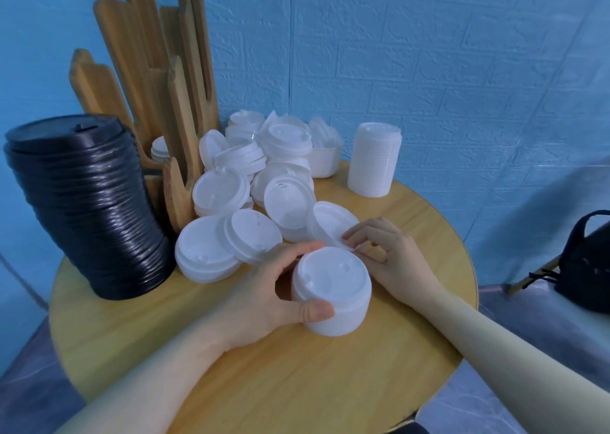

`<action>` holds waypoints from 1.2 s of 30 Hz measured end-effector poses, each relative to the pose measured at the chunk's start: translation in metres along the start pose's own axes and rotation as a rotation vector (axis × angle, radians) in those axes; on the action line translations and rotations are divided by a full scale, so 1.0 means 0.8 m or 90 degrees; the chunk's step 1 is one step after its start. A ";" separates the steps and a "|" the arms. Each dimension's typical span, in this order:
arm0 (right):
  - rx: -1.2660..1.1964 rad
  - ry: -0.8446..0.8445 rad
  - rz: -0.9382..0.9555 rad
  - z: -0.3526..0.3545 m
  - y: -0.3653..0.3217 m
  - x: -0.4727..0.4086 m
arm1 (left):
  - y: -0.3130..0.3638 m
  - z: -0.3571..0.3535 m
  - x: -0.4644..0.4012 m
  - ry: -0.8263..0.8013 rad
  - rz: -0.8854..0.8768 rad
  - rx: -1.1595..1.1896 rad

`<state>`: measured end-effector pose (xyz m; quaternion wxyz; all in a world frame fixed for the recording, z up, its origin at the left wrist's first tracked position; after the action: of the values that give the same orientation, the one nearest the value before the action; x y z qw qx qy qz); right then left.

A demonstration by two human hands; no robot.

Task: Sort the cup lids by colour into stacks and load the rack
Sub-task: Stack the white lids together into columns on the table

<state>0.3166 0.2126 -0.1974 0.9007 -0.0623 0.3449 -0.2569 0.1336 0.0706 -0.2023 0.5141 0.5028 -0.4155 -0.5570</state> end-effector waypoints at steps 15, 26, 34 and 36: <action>-0.843 -0.016 -0.459 0.048 -0.023 -0.002 | -0.002 0.001 0.001 0.007 -0.006 0.015; -0.457 -0.204 -0.436 0.066 -0.060 0.027 | 0.006 -0.003 0.002 -0.022 -0.036 -0.029; -0.156 -0.220 -0.253 0.070 -0.058 0.021 | 0.008 -0.003 0.003 -0.001 -0.035 -0.026; -0.231 -0.270 -0.223 0.066 -0.062 0.017 | 0.007 -0.002 0.003 -0.001 -0.039 -0.029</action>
<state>0.3388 0.1596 -0.1512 0.8687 -0.3324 0.1742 -0.3234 0.1365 0.0675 -0.1972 0.5079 0.5031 -0.3871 -0.5824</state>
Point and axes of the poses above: each hand's wrist, its own x-axis away from the middle knuckle, its own z-axis out of the back of the hand, y = z × x, the point moved 1 cm from there along -x, towards the middle knuckle, and after that the axes turned 15 degrees about x, right-handed, at the moved point
